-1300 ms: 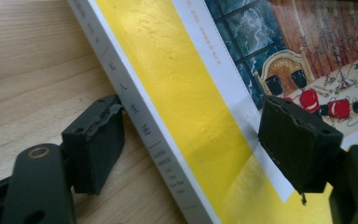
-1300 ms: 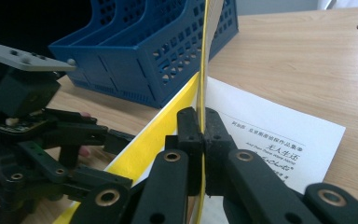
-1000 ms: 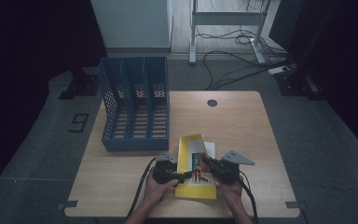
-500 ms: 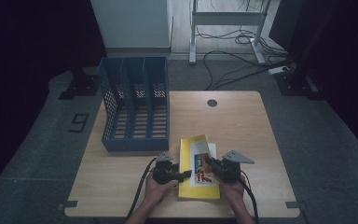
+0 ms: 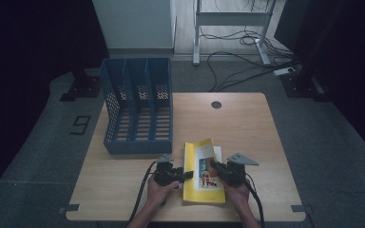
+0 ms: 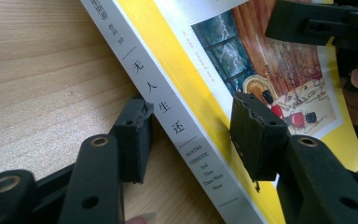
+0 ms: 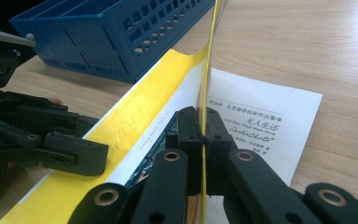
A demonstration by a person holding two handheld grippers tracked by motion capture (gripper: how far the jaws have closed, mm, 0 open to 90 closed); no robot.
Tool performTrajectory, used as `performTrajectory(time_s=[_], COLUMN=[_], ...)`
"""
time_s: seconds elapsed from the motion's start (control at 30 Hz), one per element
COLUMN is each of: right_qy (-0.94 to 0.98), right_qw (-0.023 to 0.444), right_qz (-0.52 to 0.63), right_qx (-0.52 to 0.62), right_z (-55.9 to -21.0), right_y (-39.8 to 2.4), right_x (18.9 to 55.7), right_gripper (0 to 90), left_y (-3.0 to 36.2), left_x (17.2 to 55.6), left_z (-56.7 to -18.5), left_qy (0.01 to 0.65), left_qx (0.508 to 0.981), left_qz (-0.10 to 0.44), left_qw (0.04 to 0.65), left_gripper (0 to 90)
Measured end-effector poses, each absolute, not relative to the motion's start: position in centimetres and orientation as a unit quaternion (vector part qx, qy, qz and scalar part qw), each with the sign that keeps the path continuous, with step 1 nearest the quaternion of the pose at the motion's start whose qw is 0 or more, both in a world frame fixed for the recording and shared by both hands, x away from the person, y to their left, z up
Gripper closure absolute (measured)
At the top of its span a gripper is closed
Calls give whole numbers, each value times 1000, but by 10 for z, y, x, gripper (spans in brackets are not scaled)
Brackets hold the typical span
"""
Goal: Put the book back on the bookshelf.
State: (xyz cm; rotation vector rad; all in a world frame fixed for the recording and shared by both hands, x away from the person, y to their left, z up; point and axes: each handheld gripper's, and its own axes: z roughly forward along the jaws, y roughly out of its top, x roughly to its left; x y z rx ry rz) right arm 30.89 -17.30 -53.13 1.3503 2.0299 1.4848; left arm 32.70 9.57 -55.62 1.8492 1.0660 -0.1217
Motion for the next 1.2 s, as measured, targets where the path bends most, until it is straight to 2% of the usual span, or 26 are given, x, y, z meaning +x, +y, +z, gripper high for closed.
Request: performTrajectory(time_s=[0.43,0.63,0.93,1.2], right_qy=[716,722,711,705], right_qw=[145,142,133,133], right_qz=[500,500,535,567], right_qx=[465,458,436,405], right_z=[-533,-530,-521,-509], right_y=[-175,-174,-180,-181], right_x=[310,308,304,298], right_gripper=[842,848,879,880], left_y=[94,90,96,98], left_x=[322,313,315,317], left_z=[-552,-538,-537,-540], left_qy=[421,393,395,395], left_qx=[765,781,768,765], left_qz=[-31,9,-14,-24], left_qw=[486,485,504,508], left_gripper=[536,552,567,533])
